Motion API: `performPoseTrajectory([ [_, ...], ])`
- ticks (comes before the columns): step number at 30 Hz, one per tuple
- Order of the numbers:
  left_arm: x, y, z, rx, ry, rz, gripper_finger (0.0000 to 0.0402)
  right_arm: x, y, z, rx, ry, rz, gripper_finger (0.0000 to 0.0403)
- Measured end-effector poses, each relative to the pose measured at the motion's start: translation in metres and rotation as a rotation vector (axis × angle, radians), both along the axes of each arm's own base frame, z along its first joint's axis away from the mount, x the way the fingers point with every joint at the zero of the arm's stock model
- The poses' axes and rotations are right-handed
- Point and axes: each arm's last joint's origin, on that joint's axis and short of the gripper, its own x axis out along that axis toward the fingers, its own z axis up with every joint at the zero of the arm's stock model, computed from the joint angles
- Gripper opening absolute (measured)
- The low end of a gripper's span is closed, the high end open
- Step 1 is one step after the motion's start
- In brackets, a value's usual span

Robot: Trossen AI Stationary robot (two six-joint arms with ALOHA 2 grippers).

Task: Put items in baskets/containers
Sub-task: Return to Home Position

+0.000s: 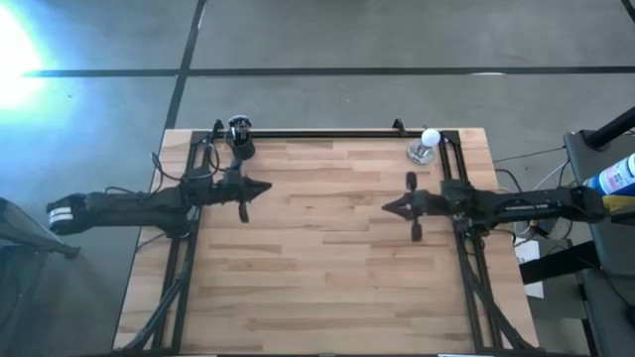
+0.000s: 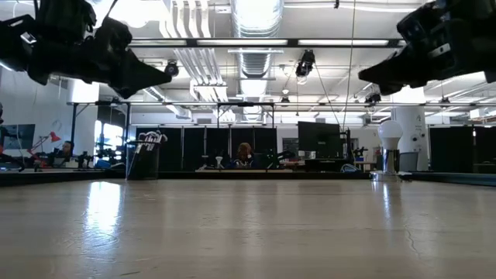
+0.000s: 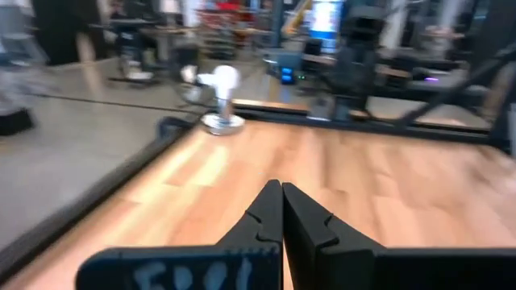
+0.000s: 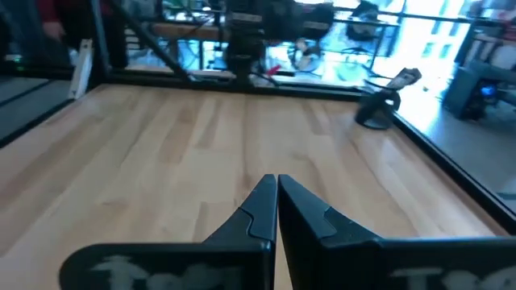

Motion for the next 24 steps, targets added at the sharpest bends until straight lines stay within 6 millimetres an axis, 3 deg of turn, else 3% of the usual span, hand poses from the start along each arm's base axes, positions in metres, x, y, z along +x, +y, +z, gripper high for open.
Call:
performPoseTrajectory([
  [16, -0.026, -0.011, -0.024, -0.042, -0.087, -0.074, 0.0, -0.064, -0.004, -0.002, -0.016, -0.153, -0.135, 0.0008],
  [24, -0.041, -0.014, -0.027, -0.032, -0.118, -0.035, 0.0, -0.064, -0.006, -0.01, 0.017, -0.122, -0.193, 0.0008],
])
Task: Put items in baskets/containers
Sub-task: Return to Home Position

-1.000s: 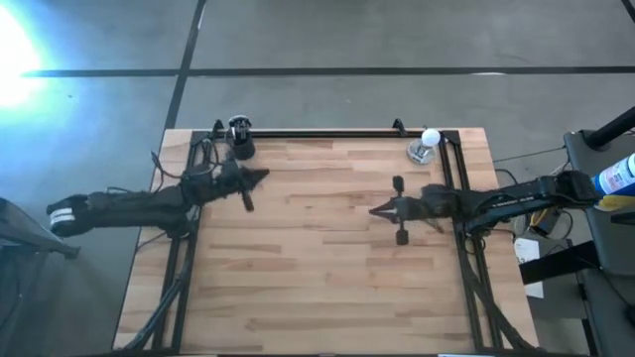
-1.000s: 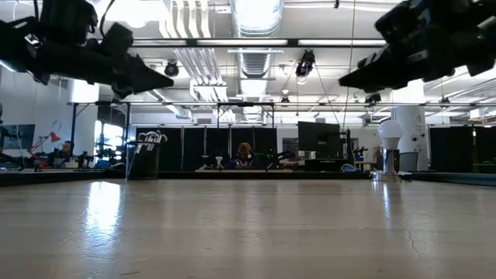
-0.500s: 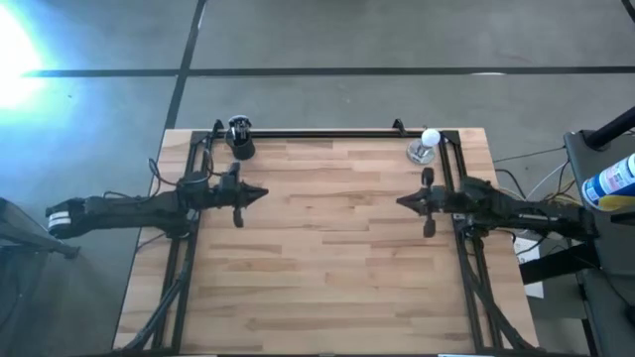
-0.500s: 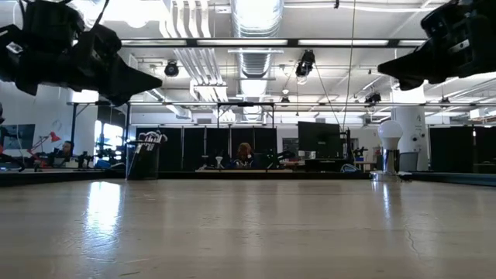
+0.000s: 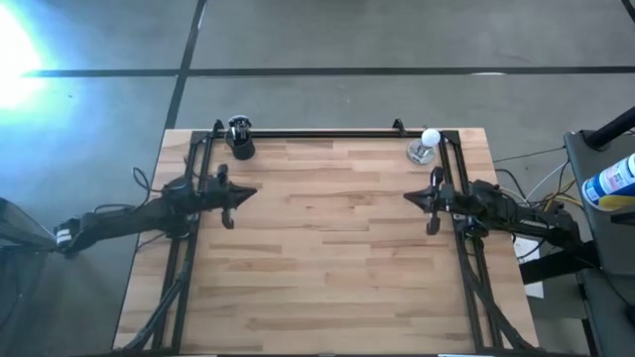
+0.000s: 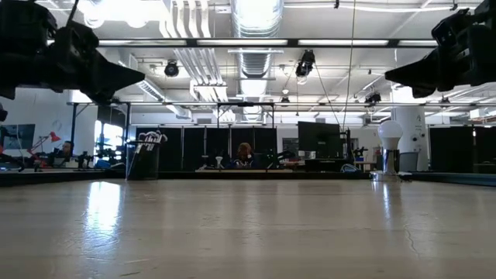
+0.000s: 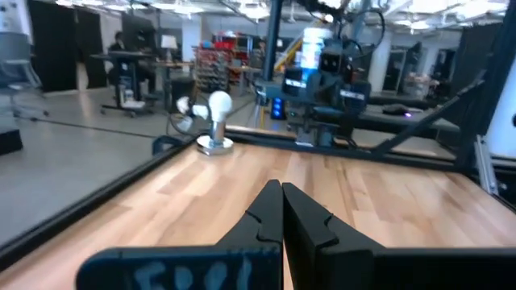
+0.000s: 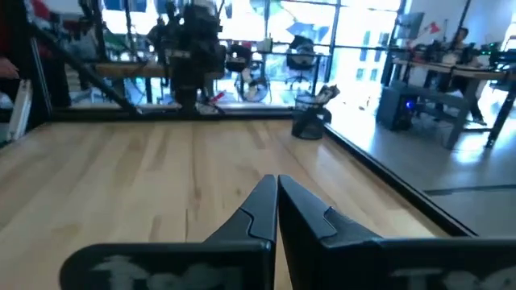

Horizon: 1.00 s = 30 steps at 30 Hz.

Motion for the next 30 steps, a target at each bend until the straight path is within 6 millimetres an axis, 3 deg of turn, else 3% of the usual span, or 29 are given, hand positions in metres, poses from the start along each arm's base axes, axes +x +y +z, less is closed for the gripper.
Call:
performPoseTrajectory([
  [9, -0.017, -0.003, -0.003, -0.022, -0.009, 0.068, 0.0, 0.004, -0.001, -0.008, 0.026, -0.053, -0.005, 0.0008],
  [30, -0.016, 0.0, -0.01, -0.08, 0.056, 0.165, 0.0, 0.008, -0.002, -0.014, 0.055, -0.015, -0.032, 0.0008],
])
